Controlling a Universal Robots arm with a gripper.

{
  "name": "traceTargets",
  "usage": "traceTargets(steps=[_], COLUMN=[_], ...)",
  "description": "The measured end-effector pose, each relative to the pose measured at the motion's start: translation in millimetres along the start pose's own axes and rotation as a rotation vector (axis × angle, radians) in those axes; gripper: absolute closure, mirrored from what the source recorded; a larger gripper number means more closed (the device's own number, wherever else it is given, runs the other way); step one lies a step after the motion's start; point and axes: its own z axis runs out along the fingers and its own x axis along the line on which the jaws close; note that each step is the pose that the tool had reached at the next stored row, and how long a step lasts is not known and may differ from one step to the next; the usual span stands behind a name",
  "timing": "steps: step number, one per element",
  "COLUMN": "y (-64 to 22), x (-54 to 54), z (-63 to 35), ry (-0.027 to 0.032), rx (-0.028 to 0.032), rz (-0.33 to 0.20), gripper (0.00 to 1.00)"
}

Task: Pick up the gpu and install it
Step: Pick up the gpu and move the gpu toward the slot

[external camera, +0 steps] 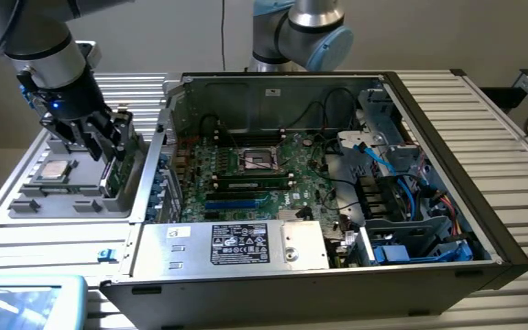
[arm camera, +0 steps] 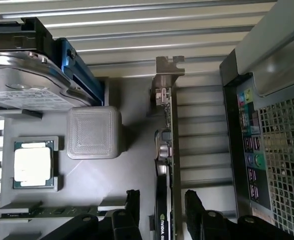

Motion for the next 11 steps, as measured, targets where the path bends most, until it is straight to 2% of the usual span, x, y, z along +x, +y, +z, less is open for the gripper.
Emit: traceTargets(steps=[11], y=[-2.1], x=[-2.2], z=[19.9], ry=[0.0001], rx=[-0.0019], rz=[0.000], gripper=[0.51])
